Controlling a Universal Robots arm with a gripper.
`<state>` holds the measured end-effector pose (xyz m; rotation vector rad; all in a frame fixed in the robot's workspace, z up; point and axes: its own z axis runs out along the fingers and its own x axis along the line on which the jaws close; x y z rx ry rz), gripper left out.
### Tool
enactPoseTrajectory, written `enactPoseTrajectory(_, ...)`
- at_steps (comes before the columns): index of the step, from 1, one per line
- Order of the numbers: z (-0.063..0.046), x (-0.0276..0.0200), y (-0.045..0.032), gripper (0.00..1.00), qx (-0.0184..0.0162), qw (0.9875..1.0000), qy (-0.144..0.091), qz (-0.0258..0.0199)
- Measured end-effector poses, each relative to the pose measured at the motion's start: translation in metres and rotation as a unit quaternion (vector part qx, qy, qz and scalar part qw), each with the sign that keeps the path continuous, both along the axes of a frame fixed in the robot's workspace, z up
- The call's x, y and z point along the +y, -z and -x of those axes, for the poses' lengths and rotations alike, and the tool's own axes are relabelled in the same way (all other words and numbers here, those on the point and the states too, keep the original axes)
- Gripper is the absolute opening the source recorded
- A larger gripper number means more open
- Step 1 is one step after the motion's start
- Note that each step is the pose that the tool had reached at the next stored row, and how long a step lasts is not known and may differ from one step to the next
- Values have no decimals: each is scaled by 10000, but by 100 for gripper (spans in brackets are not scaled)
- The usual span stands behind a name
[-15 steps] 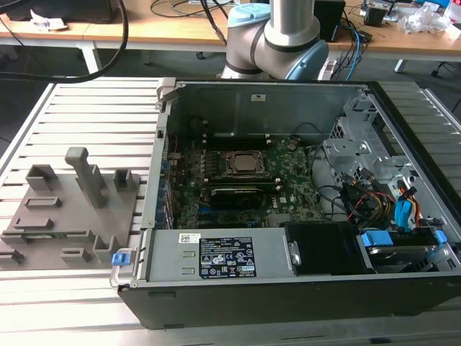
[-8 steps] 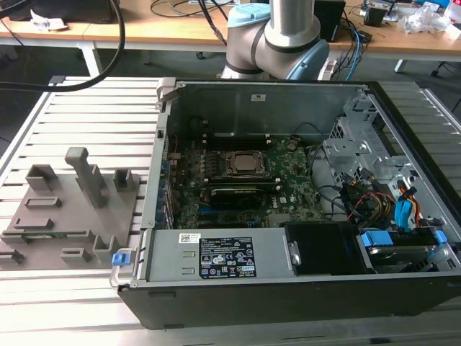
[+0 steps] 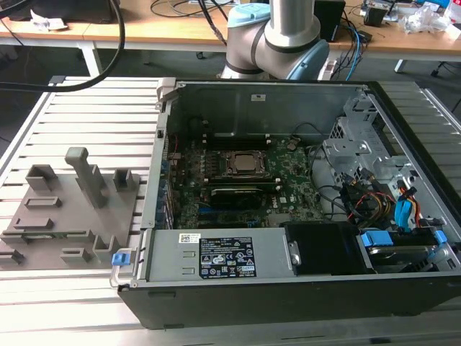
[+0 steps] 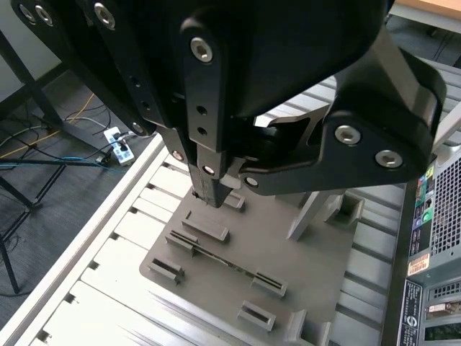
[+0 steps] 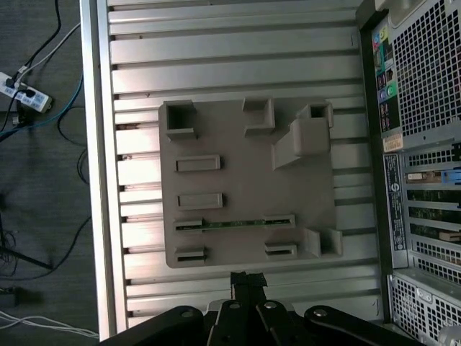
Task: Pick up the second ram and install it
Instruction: 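Pick up the second ram and move it above second insertion slot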
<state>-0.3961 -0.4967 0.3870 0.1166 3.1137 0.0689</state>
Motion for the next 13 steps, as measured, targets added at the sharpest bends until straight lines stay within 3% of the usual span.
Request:
enactPoseTrajectory(5,0,-2,0,11,0,10000,-14,0)
enactPoseTrajectory(10,0,-2,0,11,0,9998,-186,1)
enactPoseTrajectory(13,0,-2,0,11,0,9988,-485,2)
